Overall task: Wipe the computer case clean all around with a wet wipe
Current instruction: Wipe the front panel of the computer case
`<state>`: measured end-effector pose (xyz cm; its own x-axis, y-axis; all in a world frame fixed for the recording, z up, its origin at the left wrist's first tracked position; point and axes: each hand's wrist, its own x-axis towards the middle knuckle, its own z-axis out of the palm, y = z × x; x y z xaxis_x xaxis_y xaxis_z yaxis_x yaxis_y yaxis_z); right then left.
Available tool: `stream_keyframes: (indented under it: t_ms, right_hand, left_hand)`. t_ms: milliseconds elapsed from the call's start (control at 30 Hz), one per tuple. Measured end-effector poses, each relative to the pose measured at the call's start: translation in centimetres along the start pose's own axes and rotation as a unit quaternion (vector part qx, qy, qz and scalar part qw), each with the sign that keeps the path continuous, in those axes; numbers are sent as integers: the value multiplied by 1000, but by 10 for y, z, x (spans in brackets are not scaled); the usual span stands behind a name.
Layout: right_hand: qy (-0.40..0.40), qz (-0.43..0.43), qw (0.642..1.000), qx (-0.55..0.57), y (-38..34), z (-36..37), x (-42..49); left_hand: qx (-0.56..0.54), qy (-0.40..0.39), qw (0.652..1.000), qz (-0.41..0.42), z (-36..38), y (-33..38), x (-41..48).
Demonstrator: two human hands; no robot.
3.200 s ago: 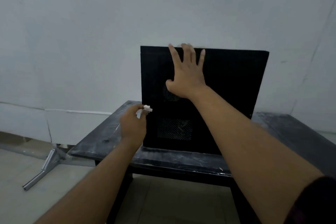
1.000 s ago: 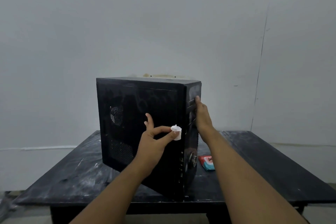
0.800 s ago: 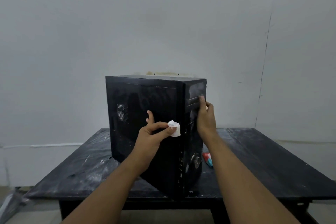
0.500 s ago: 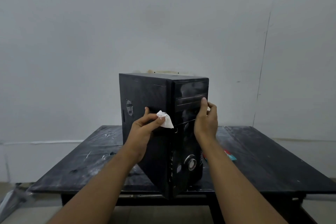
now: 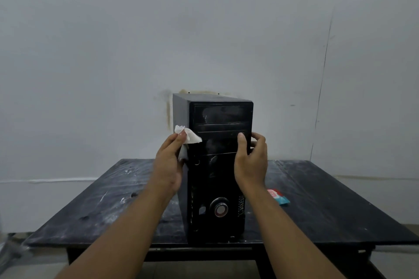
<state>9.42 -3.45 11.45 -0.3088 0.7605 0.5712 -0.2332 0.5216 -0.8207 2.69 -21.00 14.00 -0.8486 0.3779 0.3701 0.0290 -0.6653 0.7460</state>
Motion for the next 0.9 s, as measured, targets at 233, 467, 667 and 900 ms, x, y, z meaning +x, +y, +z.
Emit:
stream_keyframes:
  t_ms: [233,467,667,900]
  right_hand:
    - [-62,22,998,10,-11,1,3]
    - [-22,22,999,-19,-23,9,-11]
    - [-34,-1,999,-20,-26,22,-34]
    - [67,-158,976,-132,-38,17,-37]
  left_hand:
    - [43,-9,997,60,27,-23,-22]
    - [54,-10,997,63,14,-21,4]
    - [78,1,997,22,-10,4,21]
    - [204,118,959,158,-16,5,18]
